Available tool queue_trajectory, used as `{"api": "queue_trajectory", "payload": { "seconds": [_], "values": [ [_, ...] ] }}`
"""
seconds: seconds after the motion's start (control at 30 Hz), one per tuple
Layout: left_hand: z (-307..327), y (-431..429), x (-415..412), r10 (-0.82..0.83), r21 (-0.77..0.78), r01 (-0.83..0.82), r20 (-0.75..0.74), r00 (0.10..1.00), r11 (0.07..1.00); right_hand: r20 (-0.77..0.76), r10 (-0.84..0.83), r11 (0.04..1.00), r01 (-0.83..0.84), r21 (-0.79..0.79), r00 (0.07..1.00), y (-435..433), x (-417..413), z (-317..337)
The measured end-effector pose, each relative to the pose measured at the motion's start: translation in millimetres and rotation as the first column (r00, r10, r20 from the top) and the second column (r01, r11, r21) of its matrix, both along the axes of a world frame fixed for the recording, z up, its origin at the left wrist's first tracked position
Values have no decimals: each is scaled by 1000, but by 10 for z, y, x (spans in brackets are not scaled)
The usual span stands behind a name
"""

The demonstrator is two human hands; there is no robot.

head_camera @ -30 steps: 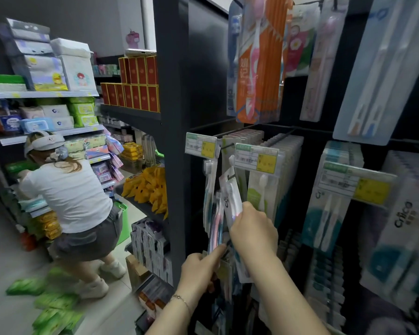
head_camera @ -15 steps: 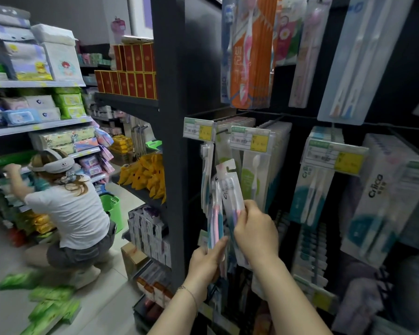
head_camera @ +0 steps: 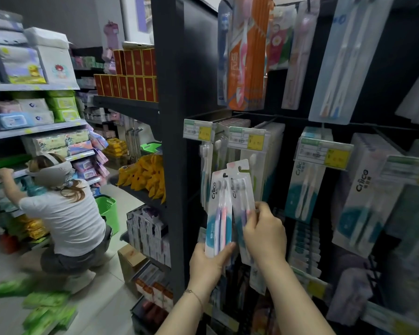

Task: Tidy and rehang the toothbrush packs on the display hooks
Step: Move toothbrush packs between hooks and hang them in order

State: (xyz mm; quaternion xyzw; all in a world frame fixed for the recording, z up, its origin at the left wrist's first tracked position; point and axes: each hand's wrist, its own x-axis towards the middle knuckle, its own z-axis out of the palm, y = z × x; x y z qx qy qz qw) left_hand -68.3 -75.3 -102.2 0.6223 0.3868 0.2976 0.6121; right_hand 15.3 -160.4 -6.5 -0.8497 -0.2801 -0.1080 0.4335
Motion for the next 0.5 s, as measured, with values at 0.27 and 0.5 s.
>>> {"api": "queue_trajectory", "payload": {
  "seconds": [0.27, 0.5],
  "values": [
    [-30, 29, 6, 34, 87, -34, -6, 999, 996, 53, -33, 999, 32, 10, 998, 0, 14, 11],
    [-275, -28, -135, 0, 167, 10, -58, 998, 986, 177, -74, 992, 54, 114, 981, 1, 20, 85]
  ]
}}
